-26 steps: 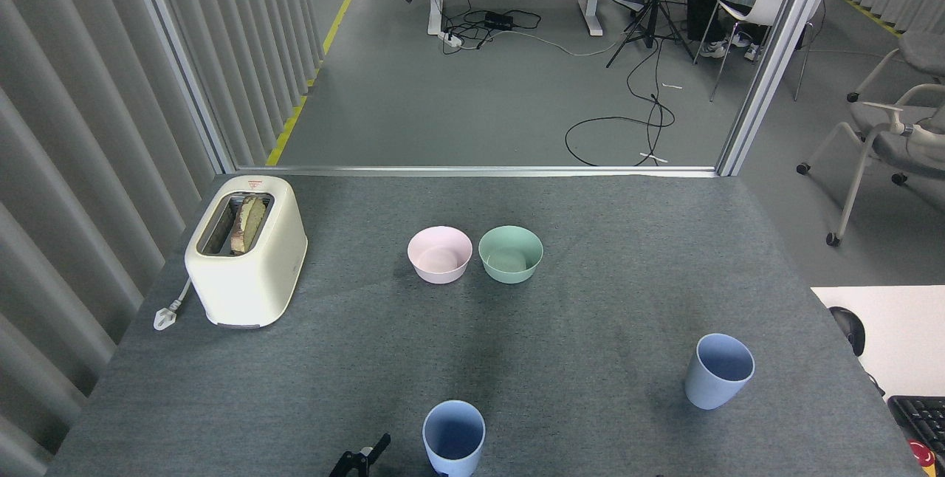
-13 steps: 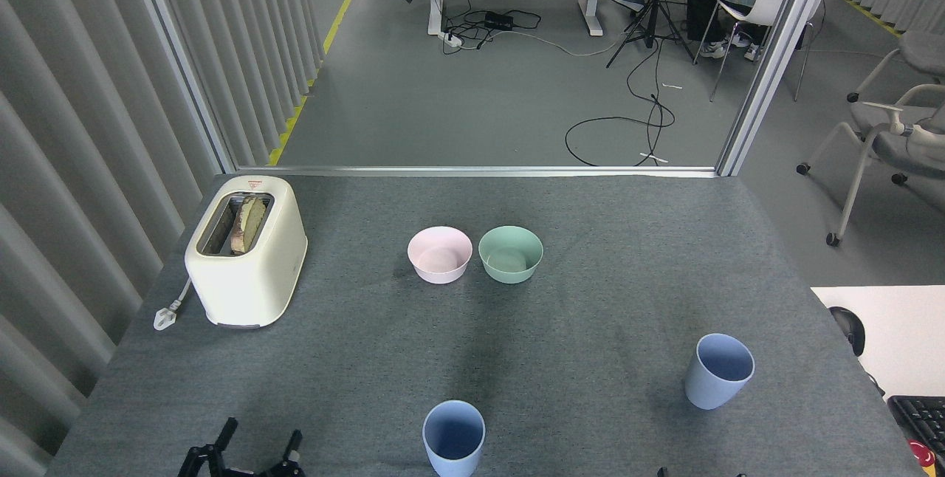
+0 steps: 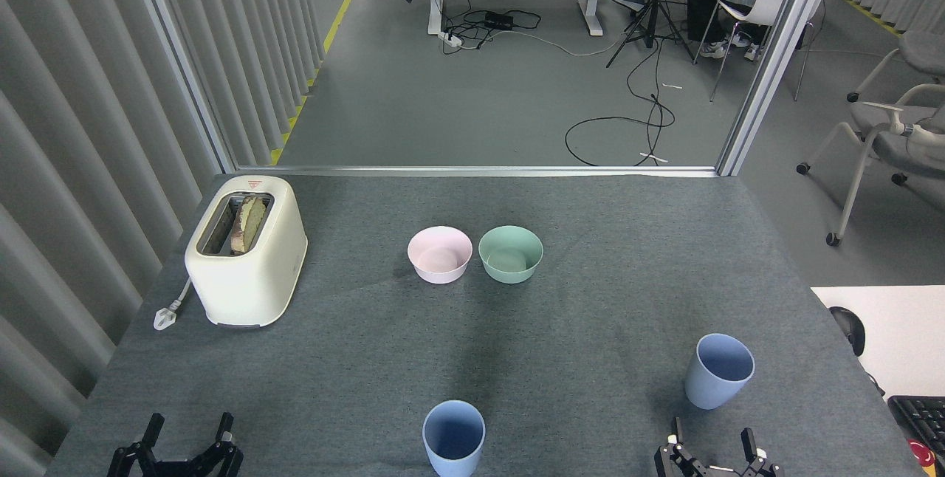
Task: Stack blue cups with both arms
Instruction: 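Grasp the other blue cup with the right gripper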
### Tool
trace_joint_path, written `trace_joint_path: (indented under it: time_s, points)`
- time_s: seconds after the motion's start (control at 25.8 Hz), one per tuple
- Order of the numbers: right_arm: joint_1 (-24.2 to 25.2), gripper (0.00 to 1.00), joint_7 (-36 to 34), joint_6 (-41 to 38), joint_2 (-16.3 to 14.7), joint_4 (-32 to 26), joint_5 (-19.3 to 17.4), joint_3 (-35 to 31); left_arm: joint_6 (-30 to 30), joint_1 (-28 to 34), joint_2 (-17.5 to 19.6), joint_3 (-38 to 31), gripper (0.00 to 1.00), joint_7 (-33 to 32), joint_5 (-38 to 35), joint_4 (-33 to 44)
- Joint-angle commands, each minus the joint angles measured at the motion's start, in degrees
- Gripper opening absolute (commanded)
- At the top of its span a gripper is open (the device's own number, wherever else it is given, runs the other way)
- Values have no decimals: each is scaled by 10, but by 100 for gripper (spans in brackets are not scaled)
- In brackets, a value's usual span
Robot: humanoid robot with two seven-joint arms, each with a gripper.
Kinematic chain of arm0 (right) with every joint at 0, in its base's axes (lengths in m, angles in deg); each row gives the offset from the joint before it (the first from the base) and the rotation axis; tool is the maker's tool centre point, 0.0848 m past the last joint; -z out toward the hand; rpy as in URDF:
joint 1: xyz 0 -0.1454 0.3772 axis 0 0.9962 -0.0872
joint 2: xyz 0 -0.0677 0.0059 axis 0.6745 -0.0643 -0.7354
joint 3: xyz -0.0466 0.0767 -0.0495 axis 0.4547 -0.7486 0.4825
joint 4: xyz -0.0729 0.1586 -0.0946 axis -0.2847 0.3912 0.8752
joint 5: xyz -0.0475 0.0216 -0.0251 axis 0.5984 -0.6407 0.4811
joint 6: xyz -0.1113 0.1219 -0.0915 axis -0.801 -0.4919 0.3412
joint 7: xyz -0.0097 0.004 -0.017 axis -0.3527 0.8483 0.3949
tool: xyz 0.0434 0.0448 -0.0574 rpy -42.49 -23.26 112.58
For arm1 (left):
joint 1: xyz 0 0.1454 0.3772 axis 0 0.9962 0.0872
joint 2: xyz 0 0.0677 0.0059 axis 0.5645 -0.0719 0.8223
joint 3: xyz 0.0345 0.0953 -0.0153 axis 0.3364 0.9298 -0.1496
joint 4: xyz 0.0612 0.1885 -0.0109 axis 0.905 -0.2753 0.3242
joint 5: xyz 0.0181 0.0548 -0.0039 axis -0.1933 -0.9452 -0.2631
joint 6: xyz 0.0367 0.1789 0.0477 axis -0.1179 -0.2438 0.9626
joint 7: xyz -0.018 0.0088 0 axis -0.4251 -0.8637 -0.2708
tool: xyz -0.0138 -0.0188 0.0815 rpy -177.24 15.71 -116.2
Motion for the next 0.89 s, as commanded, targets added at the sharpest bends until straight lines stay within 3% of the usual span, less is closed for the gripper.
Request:
trace_joint_path:
  time_s: [0.0,0.19,0.58,0.85]
  points:
    - [-28,100,0,1,-21,38,-34,-5,-1,-2,-1,-1,100,0,0,-1]
    - [-59,100,0,0,-56,70,-46,-5,-1,-2,-3,0,100,0,-1,-5]
    - [-158,100,0,0,-57,172,-38,18,-2,0,-2,0,100,0,-1,-9]
    - [-186,100,-2,3,-53,201,-38,48,-1,0,-2,0,100,0,-1,-15]
